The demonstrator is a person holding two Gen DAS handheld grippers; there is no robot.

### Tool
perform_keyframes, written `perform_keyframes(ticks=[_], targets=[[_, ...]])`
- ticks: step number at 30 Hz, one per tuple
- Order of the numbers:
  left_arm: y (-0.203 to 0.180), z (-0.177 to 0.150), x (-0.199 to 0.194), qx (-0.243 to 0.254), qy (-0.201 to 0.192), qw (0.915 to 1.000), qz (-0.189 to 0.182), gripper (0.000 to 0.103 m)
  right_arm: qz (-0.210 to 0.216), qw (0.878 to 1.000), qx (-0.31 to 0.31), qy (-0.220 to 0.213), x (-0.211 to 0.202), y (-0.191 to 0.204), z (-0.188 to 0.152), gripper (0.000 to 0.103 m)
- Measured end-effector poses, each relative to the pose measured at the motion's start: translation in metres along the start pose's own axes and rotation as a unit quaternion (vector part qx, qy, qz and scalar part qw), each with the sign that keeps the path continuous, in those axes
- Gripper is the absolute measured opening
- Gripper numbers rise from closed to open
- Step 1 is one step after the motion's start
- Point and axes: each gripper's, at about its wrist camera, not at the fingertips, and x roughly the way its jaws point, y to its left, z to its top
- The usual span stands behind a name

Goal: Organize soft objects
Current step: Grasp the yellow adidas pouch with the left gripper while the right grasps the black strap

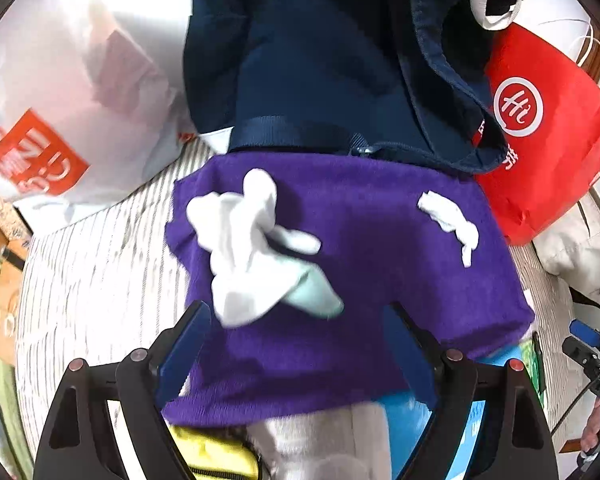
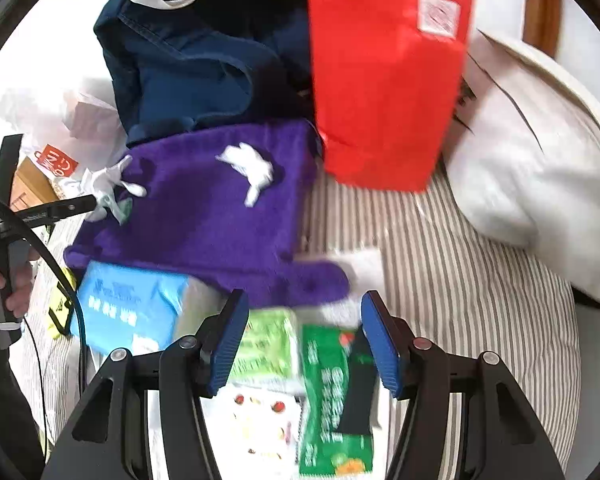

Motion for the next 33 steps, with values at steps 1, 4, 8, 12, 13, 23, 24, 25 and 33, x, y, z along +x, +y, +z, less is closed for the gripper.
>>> perform_keyframes(ticks=[1, 4, 8, 12, 13, 23, 24, 25, 33], targets=[[0.001, -0.004, -0.004, -0.001, -0.002, 1.0, 0.0, 0.087, -0.002, 1.0, 0.003, 0.002, -0.001, -0.002, -0.004, 0.058], [0.007, -0.016, -0.017, -0.01, -0.003, 0.9999, -0.001, 0.087, -0.006, 1.0, 0.007, 0.003, -0.007, -0.005, -0.016, 0.058], [0.013, -0.032, -0.035, -0.011, -0.015, 0.9998, 0.005, 0.087, -0.019, 1.0, 0.005, 0.005, -0.009, -0.01, -0.03, 0.063], [0.024, -0.047, -0.055, -0.025, -0.025, 0.9994, 0.001, 0.087, -0.023, 1.0, 0.003, 0.015, 0.0, -0.016, -0.04, 0.063], [0.025, -0.05, -0.058, -0.026, -0.026, 0.9993, 0.002, 0.087, -0.027, 0.999, 0.0, 0.021, 0.004, -0.017, -0.043, 0.063], [0.044, -0.09, -0.072, -0.057, -0.023, 0.9981, 0.008, 0.087, -0.028, 0.999, 0.011, 0.036, 0.028, -0.035, -0.061, 0.04], [0.045, -0.093, -0.071, -0.061, -0.021, 0.9979, 0.006, 0.087, -0.029, 0.999, 0.011, 0.041, 0.031, -0.036, -0.061, 0.039], [0.046, -0.095, -0.071, -0.063, -0.02, 0.9978, 0.005, 0.087, -0.034, 0.998, 0.008, 0.045, 0.036, -0.037, -0.062, 0.039], [0.048, -0.113, -0.068, -0.063, -0.009, 0.998, 0.004, 0.087, -0.059, 0.998, -0.016, 0.023, 0.031, -0.035, -0.06, 0.021]])
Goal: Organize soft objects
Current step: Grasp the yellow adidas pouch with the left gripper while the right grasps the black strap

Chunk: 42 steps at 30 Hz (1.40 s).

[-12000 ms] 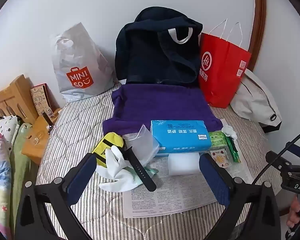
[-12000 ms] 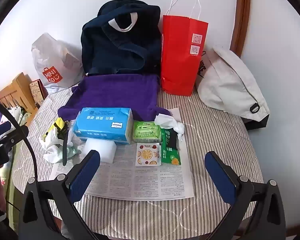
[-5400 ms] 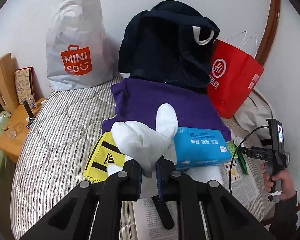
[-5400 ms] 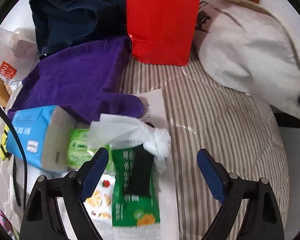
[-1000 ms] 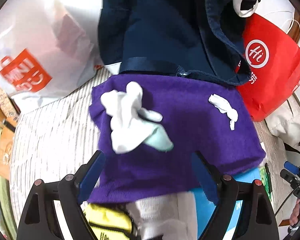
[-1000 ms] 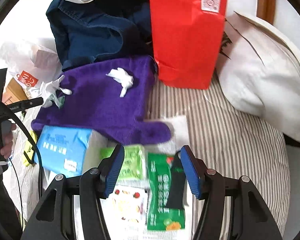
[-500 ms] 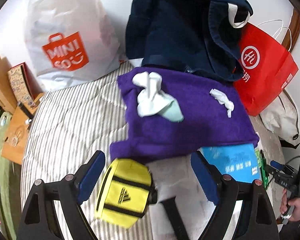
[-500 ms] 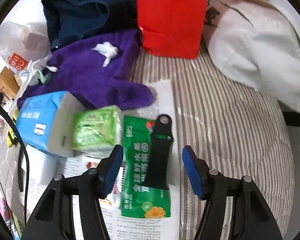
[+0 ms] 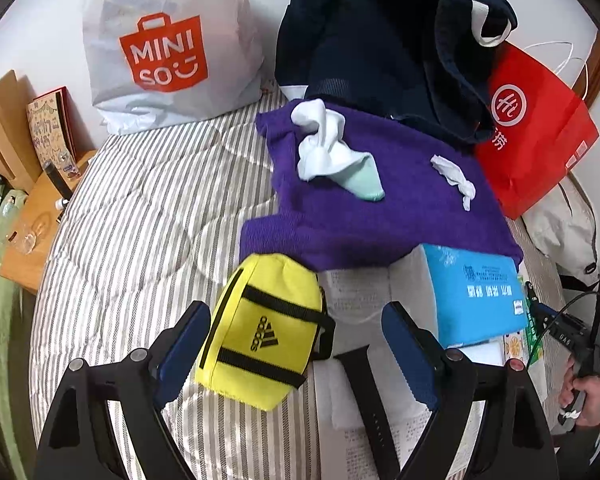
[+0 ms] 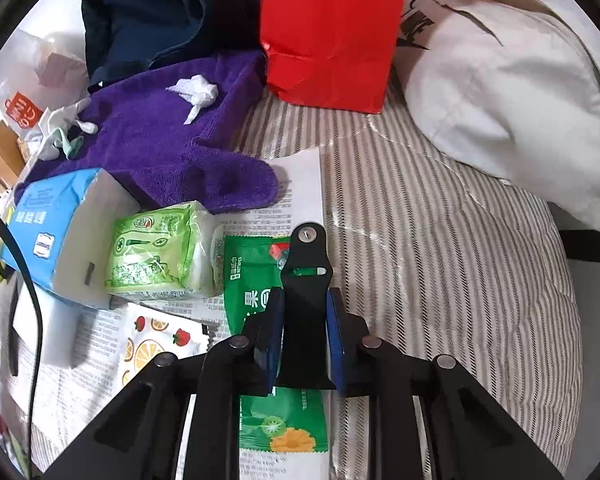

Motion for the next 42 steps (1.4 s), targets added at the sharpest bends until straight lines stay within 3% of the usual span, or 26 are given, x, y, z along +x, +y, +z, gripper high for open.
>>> perform_keyframes(ticks=[10, 15, 21, 26, 29, 33, 39, 40, 41, 42], targets=[[0.007, -0.012, 0.004, 0.0, 0.01, 0.9999, -0.001, 0.087, 0.012, 1.0, 0.006, 0.006, 0.001, -0.002, -0.003, 0.025], [0.01, -0.018, 0.004, 0.011, 0.005, 0.9999, 0.01, 0.087, 0.008, 1.0, 0.0, 0.002, 0.001, -0.002, -0.001, 0.021], [0.008, -0.027, 0.004, 0.048, -0.012, 0.9988, 0.005, 0.087, 0.003, 1.0, 0.008, -0.005, -0.016, -0.009, 0.001, 0.021], [0.006, -0.024, 0.021, 0.074, -0.013, 0.9969, 0.021, 0.087, 0.014, 0.999, 0.022, -0.02, -0.034, -0.01, 0.001, 0.021], [0.006, -0.023, 0.038, 0.096, 0.003, 0.9954, 0.009, 0.087, 0.02, 0.999, 0.021, -0.028, -0.045, -0.007, -0.001, 0.021], [0.003, -0.027, 0.058, 0.125, 0.023, 0.9909, 0.045, 0.087, 0.023, 0.999, 0.017, -0.03, -0.053, -0.003, -0.005, 0.021], [0.01, -0.025, 0.066, 0.094, 0.015, 0.9948, 0.037, 0.088, 0.028, 0.999, 0.021, -0.027, -0.054, -0.001, -0.009, 0.022], [0.009, -0.026, 0.066, 0.096, 0.012, 0.9945, 0.04, 0.083, 0.029, 0.999, 0.021, -0.027, -0.054, -0.001, -0.009, 0.022], [0.008, -0.027, 0.065, 0.101, 0.007, 0.994, 0.041, 0.07, 0.029, 0.999, 0.021, -0.026, -0.053, 0.0, -0.009, 0.022], [0.006, -0.028, 0.063, 0.108, -0.001, 0.9933, 0.04, 0.068, 0.03, 0.999, 0.021, -0.026, -0.054, 0.0, -0.009, 0.022]])
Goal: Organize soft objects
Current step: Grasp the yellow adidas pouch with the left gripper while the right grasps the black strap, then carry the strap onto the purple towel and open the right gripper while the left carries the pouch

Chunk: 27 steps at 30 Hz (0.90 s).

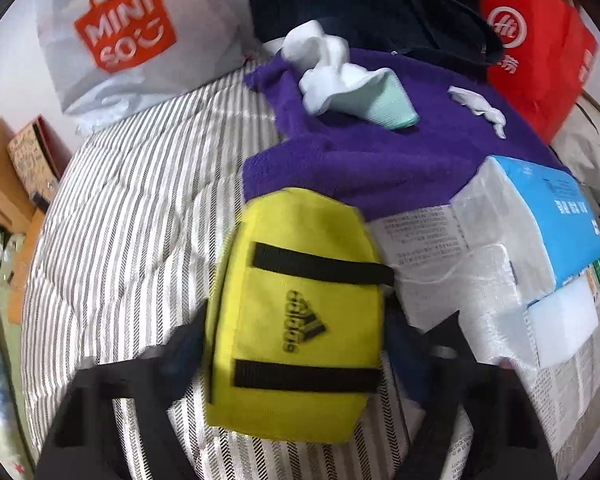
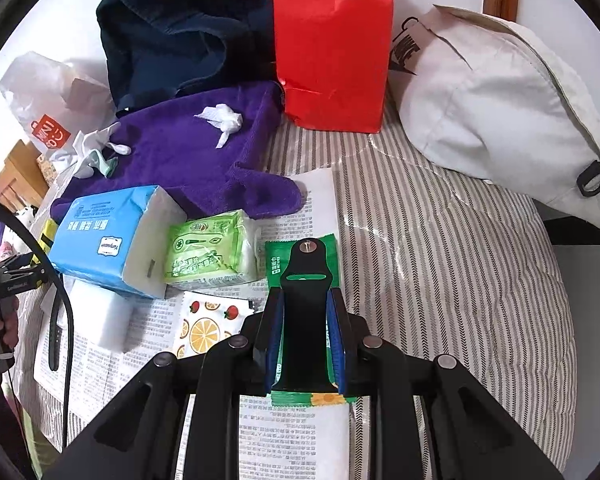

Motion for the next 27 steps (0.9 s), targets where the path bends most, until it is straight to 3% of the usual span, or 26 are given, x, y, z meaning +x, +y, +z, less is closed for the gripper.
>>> perform_keyframes(ticks=[5, 15, 27], targets=[[0.004, -0.001, -0.007, -0.016, -0.006, 0.9996, -0.021, 0.062, 0.004, 1.0, 0.001, -0.003, -0.003, 0.003, 0.001, 0.022], [0.007, -0.001, -0.051, -0.028, -0.036, 0.9987, -0.021, 0.062, 0.023, 1.0, -0.002, -0.012, -0.014, 0.013, 0.002, 0.022], [-0.004, -0.001, -0.091, -0.041, -0.061, 0.9961, -0.048, 0.062, 0.043, 0.999, -0.011, -0.025, -0.028, 0.033, 0.001, 0.022]])
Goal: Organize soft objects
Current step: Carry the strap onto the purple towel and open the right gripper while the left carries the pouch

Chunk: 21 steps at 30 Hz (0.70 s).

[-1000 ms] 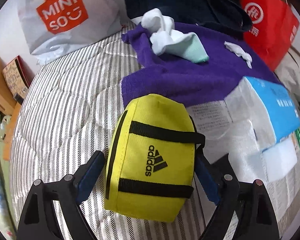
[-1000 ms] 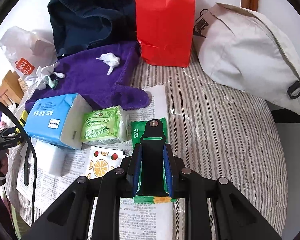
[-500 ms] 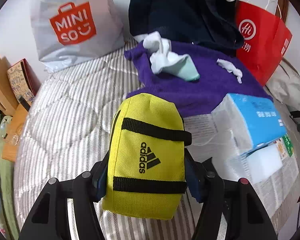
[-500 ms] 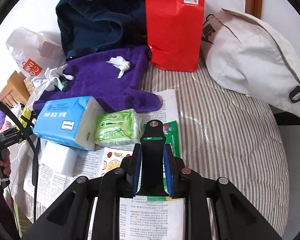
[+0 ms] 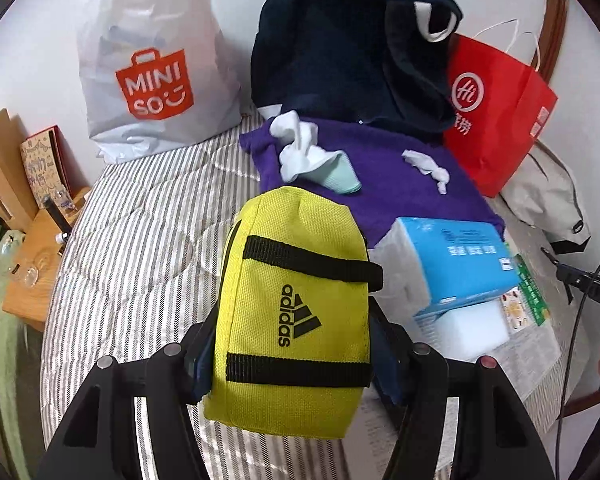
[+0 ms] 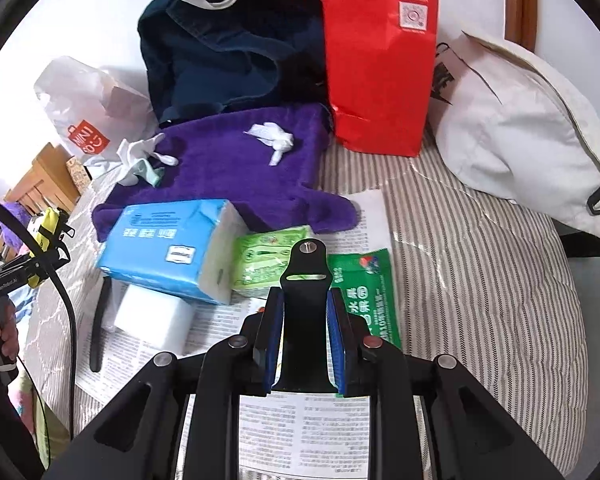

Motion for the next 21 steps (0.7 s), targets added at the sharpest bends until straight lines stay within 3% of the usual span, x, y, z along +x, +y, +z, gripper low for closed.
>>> perform_keyframes(ticks=[12, 21], targets=[[-0.028, 0.02, -0.025, 0.01, -0.023, 0.9996, -0.017, 0.062, 0.016, 1.0, -0.001, -0.021, -0.016, 0.011, 0.012, 0.022], [-0.028, 0.034, -0.018, -0.003, -0.027, 0.9994, -0.021, 0.062, 0.024, 0.999, -0.01, -0.029, -0.015, 0.021, 0.031, 0.022]])
